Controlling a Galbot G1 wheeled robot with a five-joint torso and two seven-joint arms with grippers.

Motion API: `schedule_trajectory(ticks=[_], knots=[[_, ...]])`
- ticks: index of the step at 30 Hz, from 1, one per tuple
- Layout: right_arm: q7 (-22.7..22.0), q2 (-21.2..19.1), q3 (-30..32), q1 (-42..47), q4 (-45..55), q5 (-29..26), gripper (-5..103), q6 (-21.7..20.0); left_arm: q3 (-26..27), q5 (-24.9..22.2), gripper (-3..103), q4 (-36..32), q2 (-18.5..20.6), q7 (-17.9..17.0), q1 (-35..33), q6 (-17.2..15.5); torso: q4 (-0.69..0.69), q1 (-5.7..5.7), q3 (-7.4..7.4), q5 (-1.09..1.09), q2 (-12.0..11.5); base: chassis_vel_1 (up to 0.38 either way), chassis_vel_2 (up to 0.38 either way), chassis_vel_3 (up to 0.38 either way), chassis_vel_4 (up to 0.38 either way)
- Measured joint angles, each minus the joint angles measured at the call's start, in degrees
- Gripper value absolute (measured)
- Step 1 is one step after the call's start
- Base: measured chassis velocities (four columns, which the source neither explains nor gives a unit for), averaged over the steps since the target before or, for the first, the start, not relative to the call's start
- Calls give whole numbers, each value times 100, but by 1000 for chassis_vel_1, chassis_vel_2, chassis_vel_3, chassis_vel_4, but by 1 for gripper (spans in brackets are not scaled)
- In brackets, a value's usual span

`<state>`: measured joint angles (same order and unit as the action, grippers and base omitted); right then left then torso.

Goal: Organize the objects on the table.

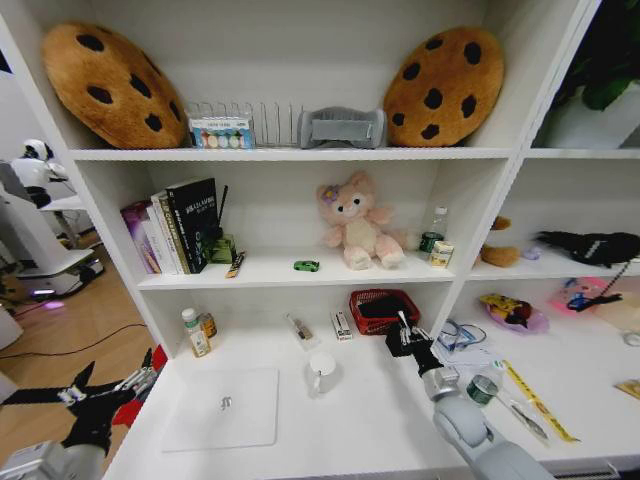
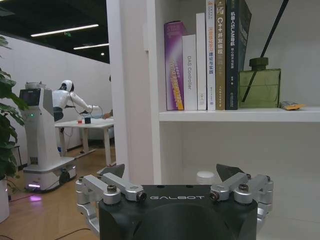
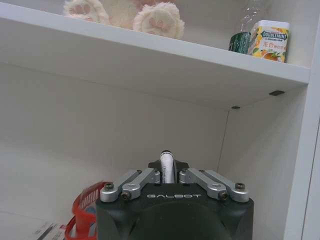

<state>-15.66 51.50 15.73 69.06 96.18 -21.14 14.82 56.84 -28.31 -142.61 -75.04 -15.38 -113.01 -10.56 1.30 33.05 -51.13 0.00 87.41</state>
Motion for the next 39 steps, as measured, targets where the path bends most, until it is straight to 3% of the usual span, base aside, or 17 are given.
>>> schedule_trajectory(ticks=[12, 20, 36, 37, 39], knots=[[-124, 64, -234, -851, -715, -67, 12, -46, 0, 0, 100, 0, 0, 0, 0, 0, 0, 0, 1, -1, 0, 0, 0, 0, 0], [-122, 168, -410, -1137, -1250, -3, 12, 182, 0, 0, 100, 0, 0, 0, 0, 0, 0, 0, 0, 0, 1, 0, 0, 0, 0], [-516, 369, -739, -1354, -1605, 501, 13, 462, 0, 0, 100, 0, 0, 0, 0, 0, 0, 1, 0, -1, 1, 0, 0, 0, 0], [-542, 366, -736, -1339, -1594, 510, 24, 461, 0, 0, 100, 0, 0, 0, 0, 0, 0, 1, 0, 0, 1, 0, 0, 0, 0], [-580, 343, -705, -1285, -1544, 514, 35, 460, 0, 0, 100, 0, 0, 1, 0, 0, 0, 0, 1, 0, 1, 0, 0, 0, 0]])
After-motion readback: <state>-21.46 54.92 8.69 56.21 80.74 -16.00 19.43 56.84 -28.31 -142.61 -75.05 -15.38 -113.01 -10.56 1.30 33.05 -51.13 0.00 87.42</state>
